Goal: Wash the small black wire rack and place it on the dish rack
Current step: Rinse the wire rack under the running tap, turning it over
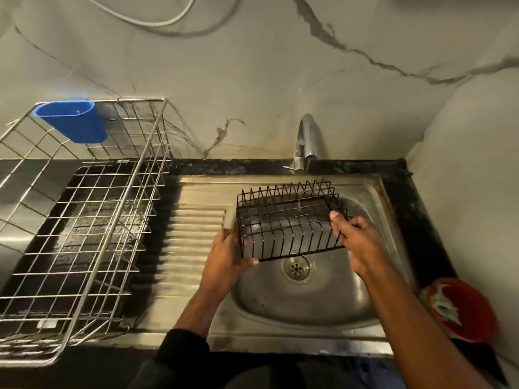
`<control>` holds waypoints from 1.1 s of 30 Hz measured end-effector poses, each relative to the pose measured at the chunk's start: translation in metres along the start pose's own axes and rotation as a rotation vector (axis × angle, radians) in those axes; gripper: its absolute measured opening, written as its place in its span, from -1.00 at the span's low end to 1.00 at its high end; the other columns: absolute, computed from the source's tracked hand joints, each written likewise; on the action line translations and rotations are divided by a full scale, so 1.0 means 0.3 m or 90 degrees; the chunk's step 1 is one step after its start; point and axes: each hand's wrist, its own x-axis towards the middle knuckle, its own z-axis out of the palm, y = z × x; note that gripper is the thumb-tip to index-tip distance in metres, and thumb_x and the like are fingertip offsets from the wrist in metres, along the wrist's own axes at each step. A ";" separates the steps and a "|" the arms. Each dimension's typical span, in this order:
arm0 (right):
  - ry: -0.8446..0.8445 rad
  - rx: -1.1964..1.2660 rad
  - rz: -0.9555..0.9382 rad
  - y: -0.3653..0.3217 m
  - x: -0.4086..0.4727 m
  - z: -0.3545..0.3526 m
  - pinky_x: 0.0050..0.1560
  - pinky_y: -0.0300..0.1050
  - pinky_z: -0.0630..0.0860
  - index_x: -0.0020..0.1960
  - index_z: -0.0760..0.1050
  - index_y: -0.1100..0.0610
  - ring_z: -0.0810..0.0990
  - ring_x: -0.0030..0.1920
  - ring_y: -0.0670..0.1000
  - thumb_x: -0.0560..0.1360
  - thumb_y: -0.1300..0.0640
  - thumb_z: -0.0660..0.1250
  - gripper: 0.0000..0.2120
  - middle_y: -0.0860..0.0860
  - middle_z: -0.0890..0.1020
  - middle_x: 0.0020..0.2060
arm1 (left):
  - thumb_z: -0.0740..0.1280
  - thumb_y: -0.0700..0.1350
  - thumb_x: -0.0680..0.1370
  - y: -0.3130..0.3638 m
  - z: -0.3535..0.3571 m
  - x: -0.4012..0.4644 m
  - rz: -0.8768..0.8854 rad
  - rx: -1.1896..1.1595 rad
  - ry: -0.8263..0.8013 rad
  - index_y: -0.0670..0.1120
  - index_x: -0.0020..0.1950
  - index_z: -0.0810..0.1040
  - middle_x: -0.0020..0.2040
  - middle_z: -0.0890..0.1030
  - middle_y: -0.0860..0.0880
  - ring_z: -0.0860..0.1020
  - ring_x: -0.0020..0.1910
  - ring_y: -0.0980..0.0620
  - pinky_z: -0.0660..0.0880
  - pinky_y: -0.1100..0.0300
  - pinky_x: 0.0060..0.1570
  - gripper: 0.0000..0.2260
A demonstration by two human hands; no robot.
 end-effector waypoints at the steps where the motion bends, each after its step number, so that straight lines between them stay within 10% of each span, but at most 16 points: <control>1: 0.011 -0.014 -0.015 -0.005 -0.014 -0.018 0.32 0.14 0.52 -0.28 0.40 0.01 0.70 0.06 0.07 0.39 0.05 0.58 -0.67 0.11 0.73 -0.05 | 0.68 -0.06 0.29 0.008 0.009 -0.001 -0.010 -0.008 -0.012 -0.17 0.06 0.59 0.12 0.47 -0.02 0.48 0.13 -0.04 0.47 0.03 0.17 -0.54; 13: 0.078 -0.146 -0.155 -0.077 -0.132 -0.167 0.01 -0.12 0.55 -0.03 0.55 0.26 0.64 -0.05 0.01 0.47 -0.06 0.50 -0.63 0.04 0.66 -0.15 | 0.57 -0.12 0.46 0.131 0.113 0.030 -0.024 -0.060 -0.034 -0.17 0.17 0.53 0.10 0.44 0.04 0.45 0.10 0.08 0.36 0.22 0.11 -0.63; 20: 0.090 -0.151 -0.165 -0.074 -0.141 -0.201 -0.01 -0.08 0.55 -0.03 0.55 0.28 0.61 -0.13 0.06 0.48 -0.06 0.48 -0.61 0.24 0.67 -0.05 | 0.55 -0.14 0.48 0.168 0.121 0.042 -0.021 -0.076 -0.050 -0.13 0.19 0.51 0.15 0.44 0.04 0.45 0.16 0.10 0.36 0.23 0.18 -0.65; 33: 0.131 -0.130 -0.186 -0.039 -0.127 -0.251 0.18 0.19 0.58 -0.18 0.51 0.15 0.66 -0.07 0.15 0.44 -0.15 0.50 -0.63 0.05 0.65 -0.23 | 0.57 -0.22 0.45 0.211 0.148 0.139 -0.005 -0.086 -0.093 -0.05 0.15 0.49 0.17 0.46 -0.03 0.55 0.24 -0.05 0.50 -0.05 0.36 -0.63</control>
